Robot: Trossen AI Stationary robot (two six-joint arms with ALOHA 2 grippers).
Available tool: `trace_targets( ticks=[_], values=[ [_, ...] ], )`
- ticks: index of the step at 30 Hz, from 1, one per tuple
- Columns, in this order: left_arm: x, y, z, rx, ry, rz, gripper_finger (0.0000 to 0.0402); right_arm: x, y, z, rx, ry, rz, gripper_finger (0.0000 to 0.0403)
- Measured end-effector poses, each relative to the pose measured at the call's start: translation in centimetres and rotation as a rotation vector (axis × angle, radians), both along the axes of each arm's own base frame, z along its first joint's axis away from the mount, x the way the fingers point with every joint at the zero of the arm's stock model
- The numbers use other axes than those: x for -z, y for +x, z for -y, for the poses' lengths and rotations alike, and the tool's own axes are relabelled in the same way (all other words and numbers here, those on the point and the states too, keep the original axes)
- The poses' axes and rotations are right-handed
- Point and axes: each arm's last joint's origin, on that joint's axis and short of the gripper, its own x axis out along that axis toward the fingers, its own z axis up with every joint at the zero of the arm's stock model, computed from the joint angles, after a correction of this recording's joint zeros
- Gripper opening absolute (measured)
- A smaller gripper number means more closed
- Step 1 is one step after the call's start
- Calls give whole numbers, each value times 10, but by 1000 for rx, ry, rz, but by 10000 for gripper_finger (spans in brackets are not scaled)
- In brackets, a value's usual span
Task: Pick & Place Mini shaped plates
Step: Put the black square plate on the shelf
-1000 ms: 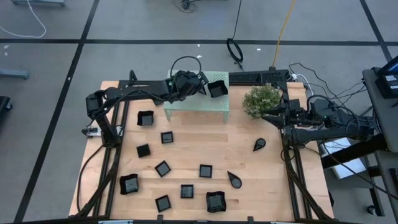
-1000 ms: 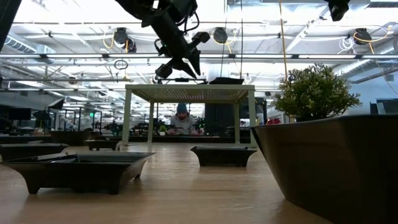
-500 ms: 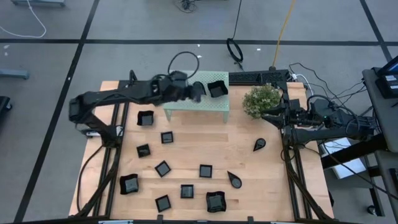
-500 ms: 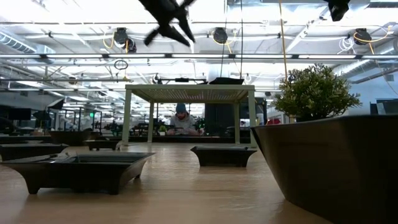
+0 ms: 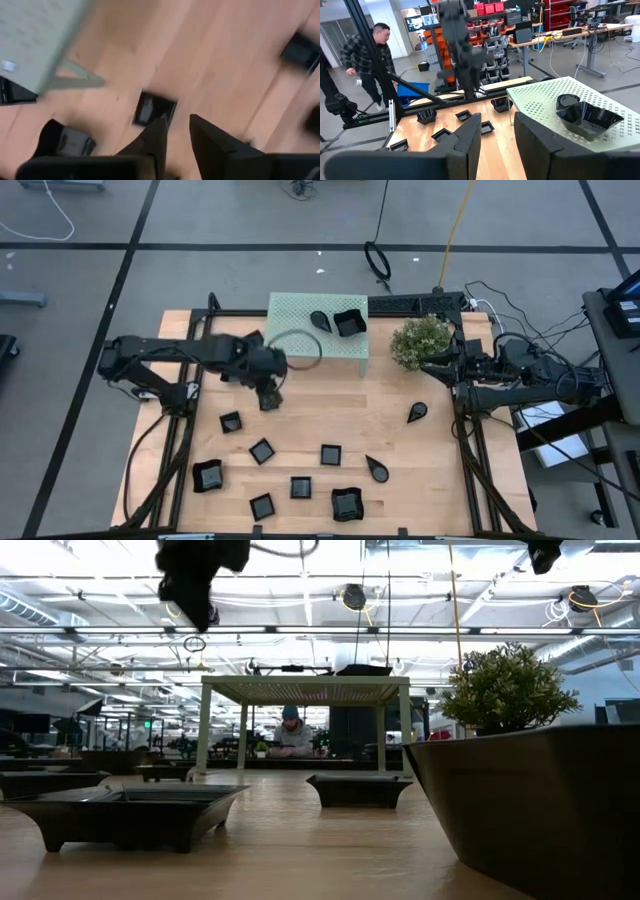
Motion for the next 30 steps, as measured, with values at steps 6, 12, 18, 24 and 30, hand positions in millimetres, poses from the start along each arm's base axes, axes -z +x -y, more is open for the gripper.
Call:
trace_targets(
  ticks=[6,12,18,24,30],
  values=[
    [54,2,6,163,23,-140,144,0,0,0,0,0,0,105],
    [94,-1,6,298,70,-162,189,0,0,0,0,0,0,105],
    [126,-6,9,398,78,-125,195,0,0,0,0,0,0,105],
    [145,-12,8,363,83,-90,195,0,0,0,0,0,0,105],
    [160,-18,8,323,59,-63,195,0,0,0,0,0,0,105]
  ],
)
